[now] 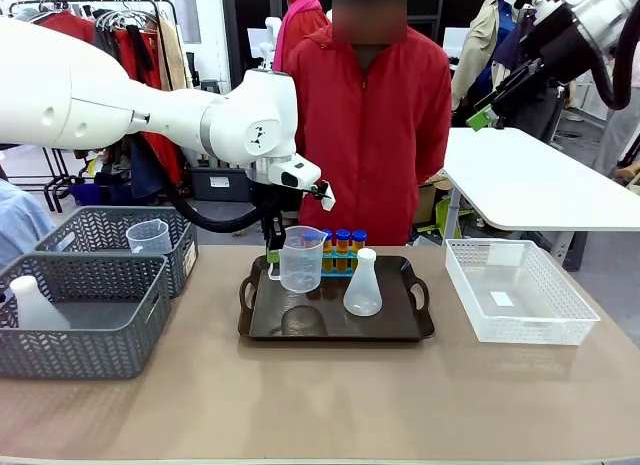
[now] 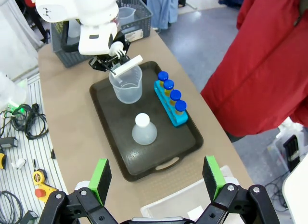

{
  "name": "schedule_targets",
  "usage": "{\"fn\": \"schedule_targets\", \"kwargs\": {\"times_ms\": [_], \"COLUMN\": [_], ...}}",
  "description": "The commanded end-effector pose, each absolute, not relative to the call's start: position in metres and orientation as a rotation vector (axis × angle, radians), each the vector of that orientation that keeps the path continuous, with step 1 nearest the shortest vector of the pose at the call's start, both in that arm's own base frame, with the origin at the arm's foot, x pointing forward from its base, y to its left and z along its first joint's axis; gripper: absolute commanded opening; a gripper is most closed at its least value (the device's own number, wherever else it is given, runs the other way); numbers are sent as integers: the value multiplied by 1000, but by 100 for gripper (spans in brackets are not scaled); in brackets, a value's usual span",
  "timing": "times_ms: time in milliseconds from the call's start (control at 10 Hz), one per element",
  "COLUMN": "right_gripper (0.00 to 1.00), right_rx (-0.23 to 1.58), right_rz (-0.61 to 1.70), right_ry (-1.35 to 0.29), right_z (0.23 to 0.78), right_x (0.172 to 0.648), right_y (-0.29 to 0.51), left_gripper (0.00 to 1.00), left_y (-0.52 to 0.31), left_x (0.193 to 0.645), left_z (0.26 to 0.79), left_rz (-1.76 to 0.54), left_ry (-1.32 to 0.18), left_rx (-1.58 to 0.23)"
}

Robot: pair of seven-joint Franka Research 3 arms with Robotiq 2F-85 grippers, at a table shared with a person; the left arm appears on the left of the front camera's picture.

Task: Prepare the laboratory tools.
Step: Pick up one Large Measuring Cup and place it on the Handle tray.

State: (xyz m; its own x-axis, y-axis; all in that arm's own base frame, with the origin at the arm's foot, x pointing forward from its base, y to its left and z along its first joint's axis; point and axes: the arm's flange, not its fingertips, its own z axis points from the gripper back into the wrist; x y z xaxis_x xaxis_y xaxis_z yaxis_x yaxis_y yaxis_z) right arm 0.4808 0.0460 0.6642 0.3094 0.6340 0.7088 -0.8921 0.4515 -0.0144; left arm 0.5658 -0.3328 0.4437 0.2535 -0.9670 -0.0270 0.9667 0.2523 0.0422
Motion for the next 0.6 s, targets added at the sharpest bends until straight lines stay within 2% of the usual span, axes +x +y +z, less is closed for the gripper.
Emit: {"fn": "schedule_targets", "kwargs": {"times_ms": [0, 500], "right_gripper": [100, 100], "right_rx": [418, 418], "right_rz": [1044, 1044], "right_ry": [-720, -720], "right_z": [666, 666], "right_x": [480, 480], "right_y": [46, 46], "left_gripper": [0, 0], "left_y": [-330, -326], "left_x": [571, 580], "left_z": [435, 401], "left_rz": [-1311, -1311], "left_ry": [-1, 9], "left_rx": [86, 38]}}
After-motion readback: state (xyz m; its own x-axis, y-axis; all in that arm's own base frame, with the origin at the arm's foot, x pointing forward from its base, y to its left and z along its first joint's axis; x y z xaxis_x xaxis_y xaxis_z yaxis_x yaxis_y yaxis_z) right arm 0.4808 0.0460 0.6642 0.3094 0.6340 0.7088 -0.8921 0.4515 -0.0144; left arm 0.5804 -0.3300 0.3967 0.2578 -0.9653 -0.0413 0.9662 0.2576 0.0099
